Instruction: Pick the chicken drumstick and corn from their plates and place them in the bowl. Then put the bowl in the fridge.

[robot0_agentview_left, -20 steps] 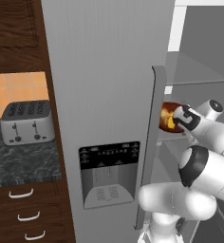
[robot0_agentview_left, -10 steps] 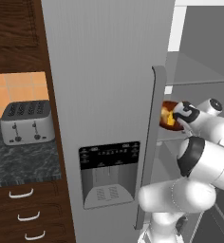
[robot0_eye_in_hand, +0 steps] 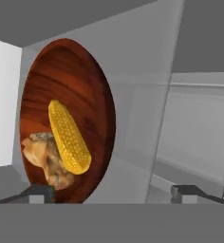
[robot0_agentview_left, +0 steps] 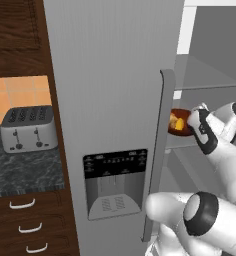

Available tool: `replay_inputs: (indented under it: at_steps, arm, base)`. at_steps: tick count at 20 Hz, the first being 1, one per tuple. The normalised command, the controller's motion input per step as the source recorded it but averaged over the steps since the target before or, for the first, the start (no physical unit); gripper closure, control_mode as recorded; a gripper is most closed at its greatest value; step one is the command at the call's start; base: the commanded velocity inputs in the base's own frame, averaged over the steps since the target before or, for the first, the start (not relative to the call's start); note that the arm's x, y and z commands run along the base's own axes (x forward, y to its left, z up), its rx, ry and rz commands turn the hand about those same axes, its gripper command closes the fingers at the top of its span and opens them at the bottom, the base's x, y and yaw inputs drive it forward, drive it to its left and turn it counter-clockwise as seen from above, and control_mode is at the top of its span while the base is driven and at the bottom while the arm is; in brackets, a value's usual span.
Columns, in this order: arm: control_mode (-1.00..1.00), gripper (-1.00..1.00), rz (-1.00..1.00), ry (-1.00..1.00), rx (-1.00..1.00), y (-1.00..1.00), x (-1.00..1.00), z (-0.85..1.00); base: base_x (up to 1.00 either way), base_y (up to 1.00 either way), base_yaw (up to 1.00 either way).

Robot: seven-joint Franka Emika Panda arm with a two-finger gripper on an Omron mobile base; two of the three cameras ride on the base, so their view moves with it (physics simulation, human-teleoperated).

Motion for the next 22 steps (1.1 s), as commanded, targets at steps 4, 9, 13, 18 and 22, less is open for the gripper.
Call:
replay_inputs:
  at_steps: [4, 9, 13, 18, 22]
  arm:
    - [-1.0, -1.0, 0.0, 0.0, -0.03, 0.15, -1.0, 0.8]
    - [-1.0, -1.0, 0.01, -0.05, -0.02, 0.19, -1.0, 0.65]
    - [-1.0, -1.0, 0.01, -0.06, -0.02, 0.31, -1.0, 0.81]
    - [-1.0, -1.0, 0.0, -0.17, 0.0, 0.38, -1.0, 0.97]
    - [-1.0, -1.0, 0.0, -0.06, 0.01, 0.27, -0.97, 0.88]
  base:
    - [0.0, 0.0, 0.0]
    - [0.0, 0.0, 0.0]
    - [0.0, 0.0, 0.0]
    - [0.0, 0.0, 0.0]
    - [0.0, 0.0, 0.0]
